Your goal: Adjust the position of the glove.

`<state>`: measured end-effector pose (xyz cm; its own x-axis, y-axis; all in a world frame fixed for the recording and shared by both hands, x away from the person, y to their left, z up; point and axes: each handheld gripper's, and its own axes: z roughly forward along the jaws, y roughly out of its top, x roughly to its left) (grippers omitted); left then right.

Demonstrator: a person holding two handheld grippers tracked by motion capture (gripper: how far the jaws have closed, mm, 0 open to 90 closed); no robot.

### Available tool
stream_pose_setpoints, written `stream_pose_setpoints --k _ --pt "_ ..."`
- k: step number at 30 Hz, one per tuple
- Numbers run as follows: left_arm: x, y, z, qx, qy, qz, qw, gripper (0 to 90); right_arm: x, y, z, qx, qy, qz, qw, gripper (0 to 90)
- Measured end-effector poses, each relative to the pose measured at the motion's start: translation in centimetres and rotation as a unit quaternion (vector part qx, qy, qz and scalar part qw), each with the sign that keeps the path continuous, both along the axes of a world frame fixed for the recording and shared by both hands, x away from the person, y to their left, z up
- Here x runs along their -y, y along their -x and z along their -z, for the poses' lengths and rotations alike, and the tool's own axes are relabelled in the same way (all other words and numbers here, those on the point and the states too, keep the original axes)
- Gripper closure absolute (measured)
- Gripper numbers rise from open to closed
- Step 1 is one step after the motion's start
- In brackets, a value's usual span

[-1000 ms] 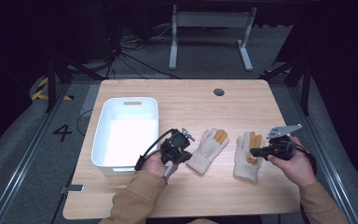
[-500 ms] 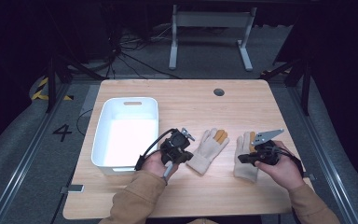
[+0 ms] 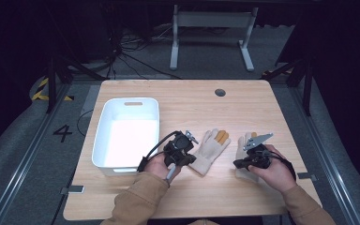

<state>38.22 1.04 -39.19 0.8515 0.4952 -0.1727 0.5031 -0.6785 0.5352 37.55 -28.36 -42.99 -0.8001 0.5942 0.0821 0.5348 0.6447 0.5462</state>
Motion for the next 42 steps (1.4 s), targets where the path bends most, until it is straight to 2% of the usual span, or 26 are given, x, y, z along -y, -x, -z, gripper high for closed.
stream_pose_setpoints --k 4,5,12,13,23,26,28,31,37,42 --pt "0.0 0.0 0.0 0.0 0.0 0.001 1.0 89.9 0.7 -0.4 0.3 -0.009 -0.004 0.007 0.9999 90.0" --pt "-0.1 0.0 0.0 0.004 0.006 0.0 1.0 89.9 1.0 -0.5 0.3 -0.011 -0.002 0.012 0.9999 90.0" --pt "-0.1 0.0 -0.1 0.006 0.006 -0.001 1.0 89.9 2.1 -0.8 0.2 -0.015 0.004 0.024 0.9996 90.0" --pt "0.0 0.0 0.0 0.005 0.005 -0.001 1.0 89.9 2.5 -0.9 0.1 -0.018 0.005 0.034 0.9993 90.0" --pt "-0.2 0.2 -0.2 0.008 0.01 -0.004 0.9999 89.9 3.9 -1.3 -0.2 -0.016 0.013 0.059 0.9981 90.0" --pt "-0.5 0.3 -0.2 0.009 0.009 -0.006 0.9999 89.9 3.7 -1.4 -0.6 -0.005 0.004 0.059 0.9983 90.0" --pt "-1.0 0.4 -0.3 0.008 0.013 -0.015 0.9998 89.9 3.2 -1.9 -1.3 0.015 -0.013 0.055 0.9983 90.0" --pt "-1.7 0.7 -0.4 0.009 0.015 -0.025 0.9995 89.9 2.3 -2.6 -1.6 0.026 -0.021 0.044 0.9984 90.0" --pt "-3.2 1.2 -0.3 0.009 0.019 -0.045 0.9988 89.8 0.5 -4.3 -1.5 0.036 -0.03 0.035 0.9983 90.0" --pt "-3.7 1.4 -0.3 0.009 0.019 -0.054 0.9983 89.9 -0.9 -5.4 -1.2 0.036 -0.037 0.028 0.9983 90.0"
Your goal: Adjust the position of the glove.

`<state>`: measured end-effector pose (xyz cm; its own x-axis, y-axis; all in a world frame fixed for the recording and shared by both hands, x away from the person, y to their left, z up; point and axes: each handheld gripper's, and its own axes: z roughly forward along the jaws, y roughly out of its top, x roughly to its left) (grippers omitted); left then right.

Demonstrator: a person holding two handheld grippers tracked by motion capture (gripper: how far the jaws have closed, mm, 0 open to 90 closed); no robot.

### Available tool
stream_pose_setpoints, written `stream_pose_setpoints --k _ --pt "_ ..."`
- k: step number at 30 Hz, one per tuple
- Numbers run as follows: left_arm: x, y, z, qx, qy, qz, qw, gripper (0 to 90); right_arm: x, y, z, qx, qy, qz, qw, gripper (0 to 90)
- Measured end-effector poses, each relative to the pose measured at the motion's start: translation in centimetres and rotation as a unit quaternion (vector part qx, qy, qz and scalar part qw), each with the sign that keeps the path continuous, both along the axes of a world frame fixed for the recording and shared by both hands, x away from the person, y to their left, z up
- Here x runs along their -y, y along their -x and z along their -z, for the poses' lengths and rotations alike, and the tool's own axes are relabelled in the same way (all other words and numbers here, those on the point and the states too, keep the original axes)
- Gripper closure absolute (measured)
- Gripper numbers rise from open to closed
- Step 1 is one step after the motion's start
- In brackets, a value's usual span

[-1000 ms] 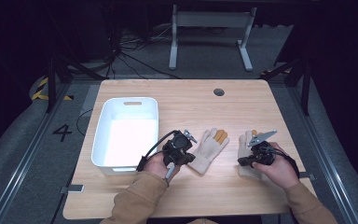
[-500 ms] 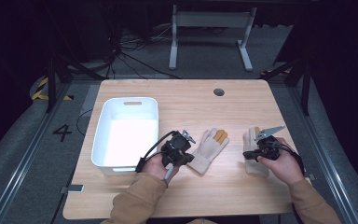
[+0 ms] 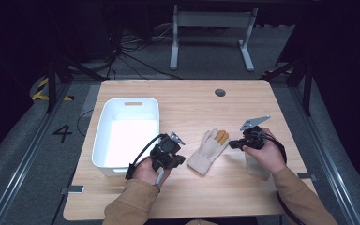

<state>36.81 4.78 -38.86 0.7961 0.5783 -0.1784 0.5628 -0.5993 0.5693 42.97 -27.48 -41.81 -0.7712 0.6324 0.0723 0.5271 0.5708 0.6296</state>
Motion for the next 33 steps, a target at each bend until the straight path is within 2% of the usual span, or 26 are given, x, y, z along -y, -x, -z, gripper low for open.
stream_pose_setpoints --k 10,18,24,30,31,33 --pt "-0.1 0.0 0.0 0.0 0.003 0.002 1.0 89.8 -1.7 -1.6 1.5 -0.003 0.001 -0.004 1.0 90.0" --pt "0.1 -0.1 0.3 -0.01 -0.003 0.007 0.9999 89.8 -1.8 -1.9 2.3 -0.002 0.009 0.0 1.0 90.0" --pt "0.0 -0.2 0.3 -0.01 -0.001 0.005 0.9999 89.8 -1.8 -1.9 2.6 -0.011 0.015 -0.001 0.9998 90.0" --pt "0.2 -0.3 0.2 -0.008 -0.002 0.009 0.9999 89.8 -1.7 -1.3 2.5 -0.023 0.024 -0.002 0.9994 90.0" --pt "0.4 -0.4 0.2 -0.008 -0.002 0.012 0.9999 89.8 -1.7 -1.1 2.7 -0.024 0.032 -0.004 0.9992 90.0" --pt "0.6 -0.5 0.2 -0.008 -0.001 0.013 0.9999 89.7 -1.6 -0.9 2.7 -0.026 0.029 -0.003 0.9992 90.0"
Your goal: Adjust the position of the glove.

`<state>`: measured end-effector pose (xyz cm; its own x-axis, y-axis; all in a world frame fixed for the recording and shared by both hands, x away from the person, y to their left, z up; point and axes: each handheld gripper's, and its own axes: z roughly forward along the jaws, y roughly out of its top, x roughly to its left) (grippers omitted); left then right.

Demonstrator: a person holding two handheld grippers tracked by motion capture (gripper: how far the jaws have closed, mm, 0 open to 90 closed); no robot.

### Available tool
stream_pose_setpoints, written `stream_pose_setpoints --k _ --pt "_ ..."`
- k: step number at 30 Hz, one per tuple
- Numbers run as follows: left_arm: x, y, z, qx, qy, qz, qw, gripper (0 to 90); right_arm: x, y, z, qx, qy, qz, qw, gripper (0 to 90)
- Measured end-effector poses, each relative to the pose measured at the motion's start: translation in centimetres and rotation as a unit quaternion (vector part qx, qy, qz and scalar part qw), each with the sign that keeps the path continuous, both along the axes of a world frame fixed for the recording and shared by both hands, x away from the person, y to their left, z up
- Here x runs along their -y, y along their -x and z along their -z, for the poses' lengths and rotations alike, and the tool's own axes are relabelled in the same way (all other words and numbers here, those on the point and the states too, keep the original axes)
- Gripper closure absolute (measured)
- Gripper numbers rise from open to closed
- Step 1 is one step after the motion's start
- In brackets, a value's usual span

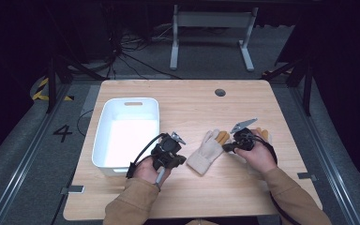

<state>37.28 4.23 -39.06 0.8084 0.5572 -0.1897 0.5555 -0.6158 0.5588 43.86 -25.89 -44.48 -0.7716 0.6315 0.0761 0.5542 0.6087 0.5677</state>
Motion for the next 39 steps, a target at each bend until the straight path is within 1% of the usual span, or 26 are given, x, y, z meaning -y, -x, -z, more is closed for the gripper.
stream_pose_setpoints --k 1,2,3,4,5,6,10,13,16,19,21,24,27,30,31,32,34,35,39 --pt "0.1 0.0 0.0 0.002 0.0 0.001 1.0 89.8 0.1 0.2 0.0 0.002 0.002 -0.003 1.0 90.0" --pt "0.3 -0.1 -0.1 0.003 0.001 0.004 1.0 89.8 0.2 0.5 -0.4 0.013 -0.015 0.001 0.9998 90.0" --pt "0.3 -0.1 -0.1 0.003 0.001 0.004 1.0 89.8 0.2 0.5 -0.4 0.013 -0.015 0.001 0.9998 90.0" --pt "0.4 0.0 -0.2 0.005 0.003 0.004 1.0 89.7 0.3 0.6 -0.9 0.029 -0.024 0.006 0.9993 90.0" --pt "0.4 0.0 -0.2 0.005 0.003 0.004 1.0 89.7 0.3 0.6 -0.9 0.029 -0.024 0.006 0.9993 90.0" --pt "0.3 0.1 -0.2 0.005 0.003 0.003 1.0 89.7 0.3 0.4 -1.2 0.041 -0.029 0.013 0.9987 90.0" --pt "0.1 0.1 -0.2 0.003 0.004 -0.001 1.0 89.8 0.0 -0.2 -1.2 0.044 -0.03 0.018 0.9984 90.0" --pt "-0.3 0.1 -0.1 0.003 0.003 -0.004 1.0 89.7 -0.4 -0.9 -0.4 0.04 -0.022 0.02 0.9987 90.0" --pt "-0.3 0.1 -0.1 0.002 0.004 -0.006 1.0 89.7 -0.4 -1.2 0.2 0.039 -0.017 0.02 0.9989 90.0" --pt "-0.3 0.1 -0.1 0.002 0.003 -0.004 1.0 89.7 -0.3 -1.1 0.1 0.035 -0.018 0.021 0.999 90.0" --pt "-0.2 0.1 -0.1 0.003 0.002 -0.003 1.0 89.8 -0.2 -1.0 0.0 0.032 -0.014 0.02 0.9992 90.0" --pt "0.0 0.0 -0.2 0.003 0.003 0.0 1.0 89.7 0.0 -0.5 0.0 0.022 -0.009 0.017 0.9996 90.0" --pt "0.2 0.0 -0.2 0.002 0.002 0.002 1.0 89.7 0.1 -0.3 -0.1 0.019 -0.005 0.016 0.9997 90.0" --pt "0.6 -0.2 -0.3 0.004 0.002 0.008 1.0 89.8 0.2 0.7 -0.3 0.013 0.007 0.009 0.9998 90.0" --pt "0.6 -0.2 -0.3 0.004 0.002 0.008 1.0 89.7 0.2 0.7 -0.3 0.013 0.007 0.009 0.9998 90.0" --pt "0.8 -0.3 -0.3 0.004 0.002 0.011 0.9999 89.7 0.3 1.1 -0.4 0.011 0.014 0.007 0.9998 90.0" --pt "0.8 -0.4 -0.4 0.003 0.002 0.014 0.9999 89.7 0.3 1.4 -0.4 0.009 0.016 0.007 0.9998 90.0" --pt "1.1 -0.5 -0.4 0.005 0.003 0.016 0.9998 89.7 0.3 1.8 -0.5 0.002 0.02 0.004 0.9998 90.0" --pt "1.5 -0.6 -0.5 0.006 0.003 0.021 0.9998 89.7 0.4 2.4 -0.6 -0.006 0.025 0.0 0.9997 90.0"
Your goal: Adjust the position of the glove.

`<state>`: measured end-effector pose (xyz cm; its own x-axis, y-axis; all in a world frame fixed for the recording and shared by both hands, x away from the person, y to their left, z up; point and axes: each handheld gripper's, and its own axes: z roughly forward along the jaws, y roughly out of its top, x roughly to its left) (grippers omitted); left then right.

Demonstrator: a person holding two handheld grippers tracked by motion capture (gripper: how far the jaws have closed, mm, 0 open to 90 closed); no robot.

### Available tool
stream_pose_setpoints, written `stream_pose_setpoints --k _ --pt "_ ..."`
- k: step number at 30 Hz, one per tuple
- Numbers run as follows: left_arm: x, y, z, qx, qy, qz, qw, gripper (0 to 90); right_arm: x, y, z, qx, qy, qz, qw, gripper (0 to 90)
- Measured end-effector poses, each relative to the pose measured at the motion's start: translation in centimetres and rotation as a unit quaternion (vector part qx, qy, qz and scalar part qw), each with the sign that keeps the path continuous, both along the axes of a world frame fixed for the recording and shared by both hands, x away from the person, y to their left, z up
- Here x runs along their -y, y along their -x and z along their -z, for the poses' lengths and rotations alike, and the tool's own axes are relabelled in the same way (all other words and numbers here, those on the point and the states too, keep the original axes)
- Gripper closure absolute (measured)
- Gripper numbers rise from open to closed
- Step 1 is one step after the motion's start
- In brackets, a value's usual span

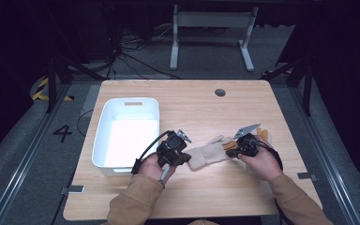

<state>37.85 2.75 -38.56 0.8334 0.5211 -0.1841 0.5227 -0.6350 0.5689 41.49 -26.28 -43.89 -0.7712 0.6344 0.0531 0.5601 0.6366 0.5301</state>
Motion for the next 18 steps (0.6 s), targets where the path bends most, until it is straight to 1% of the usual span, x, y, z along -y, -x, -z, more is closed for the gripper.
stream_pose_setpoints --k 2,8,13,18 --pt "0.4 -0.2 -0.1 0.0 0.0 0.006 1.0 89.7 0.1 0.7 -0.1 -0.005 0.006 -0.005 1.0 90.0" --pt "0.8 -0.4 -0.1 0.002 0.0 0.011 0.9999 89.6 0.4 1.5 -0.1 -0.011 0.009 -0.004 0.9999 90.0" --pt "1.1 -0.4 -0.1 0.0 -0.001 0.017 0.9999 89.7 0.7 2.5 -0.3 -0.021 0.018 -0.013 0.9995 90.0" --pt "1.2 -0.4 -0.2 0.001 -0.002 0.018 0.9998 89.6 0.7 2.7 -0.3 -0.025 0.021 -0.016 0.9994 90.0"
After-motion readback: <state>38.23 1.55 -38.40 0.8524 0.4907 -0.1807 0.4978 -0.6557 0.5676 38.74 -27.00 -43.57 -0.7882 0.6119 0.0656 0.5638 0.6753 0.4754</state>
